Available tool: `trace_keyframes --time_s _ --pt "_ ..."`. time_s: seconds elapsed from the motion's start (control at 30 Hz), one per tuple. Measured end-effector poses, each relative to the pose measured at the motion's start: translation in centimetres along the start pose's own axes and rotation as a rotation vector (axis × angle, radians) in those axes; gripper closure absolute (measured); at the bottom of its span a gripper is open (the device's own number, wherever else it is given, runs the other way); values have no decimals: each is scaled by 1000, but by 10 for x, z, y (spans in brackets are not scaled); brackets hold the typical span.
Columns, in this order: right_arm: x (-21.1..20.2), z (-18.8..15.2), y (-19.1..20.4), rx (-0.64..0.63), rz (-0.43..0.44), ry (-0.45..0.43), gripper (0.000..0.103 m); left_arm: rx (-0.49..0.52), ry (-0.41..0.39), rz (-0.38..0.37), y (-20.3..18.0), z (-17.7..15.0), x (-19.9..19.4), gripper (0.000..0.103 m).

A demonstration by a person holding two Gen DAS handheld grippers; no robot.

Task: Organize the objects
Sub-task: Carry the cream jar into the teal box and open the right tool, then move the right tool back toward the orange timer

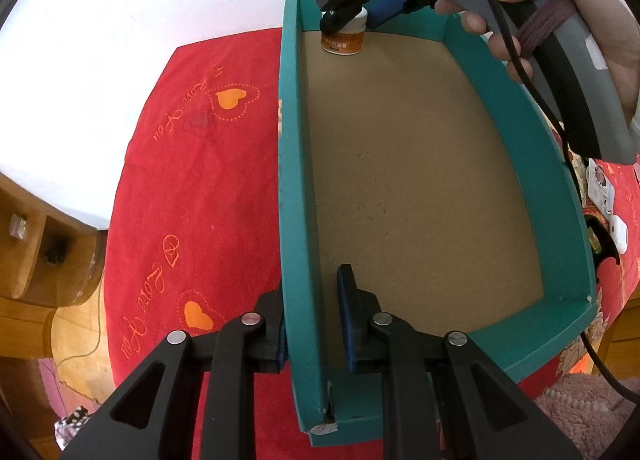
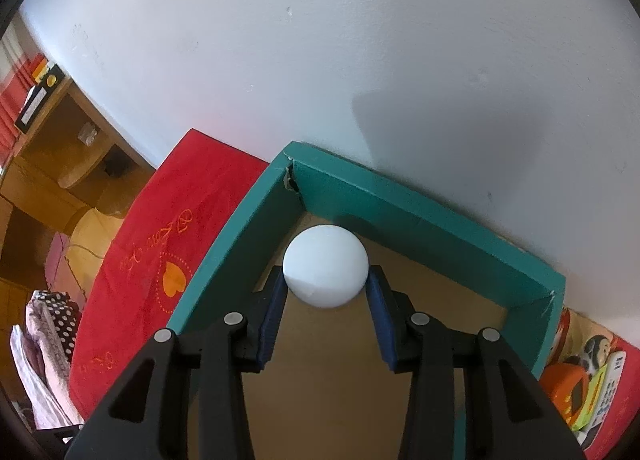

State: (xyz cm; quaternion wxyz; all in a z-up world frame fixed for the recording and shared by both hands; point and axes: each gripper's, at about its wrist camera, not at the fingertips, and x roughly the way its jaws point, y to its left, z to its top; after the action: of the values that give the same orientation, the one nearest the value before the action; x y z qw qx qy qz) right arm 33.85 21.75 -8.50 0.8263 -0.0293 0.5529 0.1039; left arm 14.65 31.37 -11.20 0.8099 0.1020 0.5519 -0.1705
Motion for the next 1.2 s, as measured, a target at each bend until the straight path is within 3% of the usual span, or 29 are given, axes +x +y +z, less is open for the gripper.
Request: trace_keyframes --time_s 0.3,0.67,0.93,1.2 --pt "-30 -7 -2 -7 36 -53 48 -3 0 0 2 1 0 83" --pt "-105 -43 -27 53 95 -81 48 3 -7 -1 6 -2 0 83" --pt "-171 -102 -83 218 91 -105 48 22 -8 2 2 -4 -2 83" --pt "-179 -189 -147 446 -29 -53 47 35 -8 -3 -3 -4 -3 83"
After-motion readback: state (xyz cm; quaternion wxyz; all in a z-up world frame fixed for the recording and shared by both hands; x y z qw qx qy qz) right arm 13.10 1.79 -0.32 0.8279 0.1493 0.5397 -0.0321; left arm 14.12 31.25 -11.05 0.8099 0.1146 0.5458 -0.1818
